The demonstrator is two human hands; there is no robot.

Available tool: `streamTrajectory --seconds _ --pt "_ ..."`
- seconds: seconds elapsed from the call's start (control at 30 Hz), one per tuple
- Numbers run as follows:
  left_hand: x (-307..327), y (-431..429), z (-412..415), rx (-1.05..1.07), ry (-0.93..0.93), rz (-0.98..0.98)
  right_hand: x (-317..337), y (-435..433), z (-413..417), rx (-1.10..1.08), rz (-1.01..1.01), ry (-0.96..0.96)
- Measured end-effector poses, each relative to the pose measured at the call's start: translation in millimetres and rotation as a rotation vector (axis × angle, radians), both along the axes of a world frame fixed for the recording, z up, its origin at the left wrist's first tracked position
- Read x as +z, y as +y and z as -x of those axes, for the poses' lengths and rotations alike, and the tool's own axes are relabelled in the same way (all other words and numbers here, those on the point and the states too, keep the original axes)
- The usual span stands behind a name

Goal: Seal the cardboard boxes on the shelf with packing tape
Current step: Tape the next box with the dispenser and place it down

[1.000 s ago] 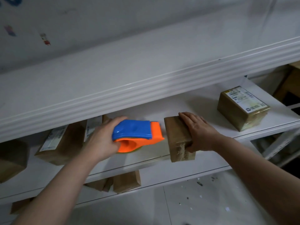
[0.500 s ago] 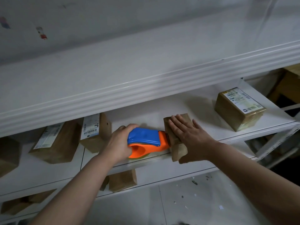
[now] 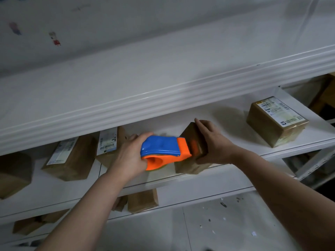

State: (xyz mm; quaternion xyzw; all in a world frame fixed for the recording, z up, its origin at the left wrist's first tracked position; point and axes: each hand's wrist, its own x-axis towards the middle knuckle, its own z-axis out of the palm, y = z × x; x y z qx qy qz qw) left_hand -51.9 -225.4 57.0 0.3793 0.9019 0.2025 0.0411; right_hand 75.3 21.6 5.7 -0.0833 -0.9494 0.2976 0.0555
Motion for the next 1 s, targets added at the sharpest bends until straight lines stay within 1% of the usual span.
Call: streamTrajectory --seconds 0.07,0.1,0.13,0.17,0.2,0.27,0.33,0.37,0.43,0.53,0.63,0.73,0.8,0.9,1.0 --pt "7.1 11.3 -4.4 -0.018 0.045 0.055 -22.9 5.7 -13.1 -0.045 0.304 0.019" --pt "8.3 20.1 -8.5 -0.032 0.056 0.096 -34.5 7.5 -20.4 -0.080 0.423 0.009" --pt "8.3 30.1 -13.3 -0.042 0.062 0.139 -46.1 9.6 -26.7 -0.115 0.494 -0.001" --pt "7.7 40.6 -17.9 -0.048 0.070 0.174 -56.3 12.2 -31.7 -0.145 0.507 -0.011" --pt "6.9 50.5 -21.7 -0.055 0.086 0.200 -63.6 15.1 -34.8 -0.171 0.476 -0.023" --pt "6.9 67.8 -26.2 -0.088 0.128 0.242 -64.0 20.2 -35.3 -0.200 0.318 -0.042" --pt "8.5 79.0 -26.9 -0.120 0.166 0.290 -54.0 21.0 -28.1 -0.148 0.155 -0.012" --pt "9.3 83.0 -26.8 -0.126 0.177 0.304 -47.9 18.8 -23.4 -0.097 0.104 -0.012" --pt "9.7 86.0 -26.2 -0.134 0.184 0.325 -43.6 14.2 -17.9 -0.044 0.071 -0.057" --pt "10.0 69.0 -12.9 -0.113 0.180 0.337 -48.5 15.6 -15.2 -0.094 0.030 -0.084" --pt "8.7 21.8 16.4 0.017 0.110 0.322 -48.8 18.7 -13.9 -0.098 -0.032 -0.129" --pt "10.0 -24.5 44.5 0.138 0.098 0.321 -47.8 15.8 -13.1 -0.084 -0.050 -0.130" --pt "5.6 -33.1 52.5 0.141 0.100 0.315 -48.3 16.6 -13.6 -0.087 -0.052 -0.128" --pt "-8.9 -23.8 49.9 0.101 0.149 0.368 -47.0 14.1 -12.8 -0.078 -0.060 -0.143" --pt "-28.4 -10.7 42.2 0.073 0.117 0.395 -45.3 12.3 -14.4 -0.084 -0.095 -0.171"
